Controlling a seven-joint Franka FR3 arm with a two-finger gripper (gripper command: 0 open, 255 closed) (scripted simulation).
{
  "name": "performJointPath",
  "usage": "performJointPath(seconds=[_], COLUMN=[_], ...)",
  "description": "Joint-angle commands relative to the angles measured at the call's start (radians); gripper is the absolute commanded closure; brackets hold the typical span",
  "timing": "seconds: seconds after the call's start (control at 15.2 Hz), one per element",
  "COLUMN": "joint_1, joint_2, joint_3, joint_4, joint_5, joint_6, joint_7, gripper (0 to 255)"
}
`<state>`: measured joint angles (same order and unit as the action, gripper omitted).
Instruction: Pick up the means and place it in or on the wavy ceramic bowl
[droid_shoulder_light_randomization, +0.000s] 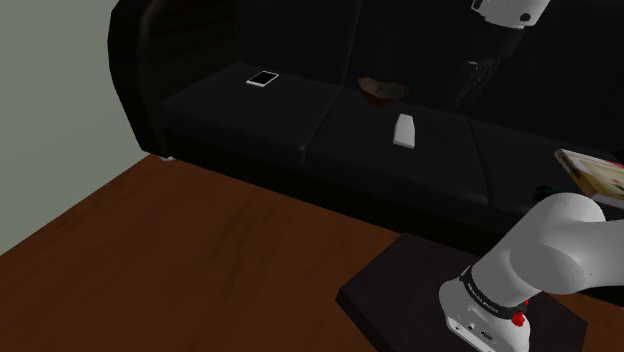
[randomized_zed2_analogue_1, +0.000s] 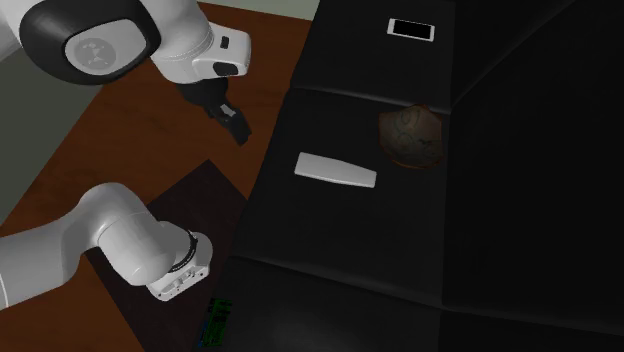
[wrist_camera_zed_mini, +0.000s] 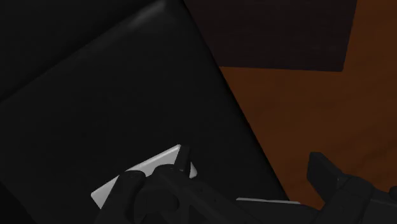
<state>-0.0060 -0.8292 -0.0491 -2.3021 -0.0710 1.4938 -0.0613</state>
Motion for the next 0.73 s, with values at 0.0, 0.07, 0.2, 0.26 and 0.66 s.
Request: performJointPath(seconds=[0.0,0.07,0.2,0.26,0.66], joint_1=[0.0,-0.016,-0.048,-0.064,-0.16], joint_2=[0.0,0.016,0.053,0.073,0.213], joint_3=[0.0,0.005,0.015,0.02,0.041], joint_4=[0.0,-0.017,-0.046,-0.059,-0.107], joint_5=[0.0,0.001,0.003,0.003,-0.006], joint_6=[0.0,0.038,0.115,0.152,0.369], joint_7=[0.0,0.039,0.117,0.155,0.387], gripper=[0,0,0,0,0])
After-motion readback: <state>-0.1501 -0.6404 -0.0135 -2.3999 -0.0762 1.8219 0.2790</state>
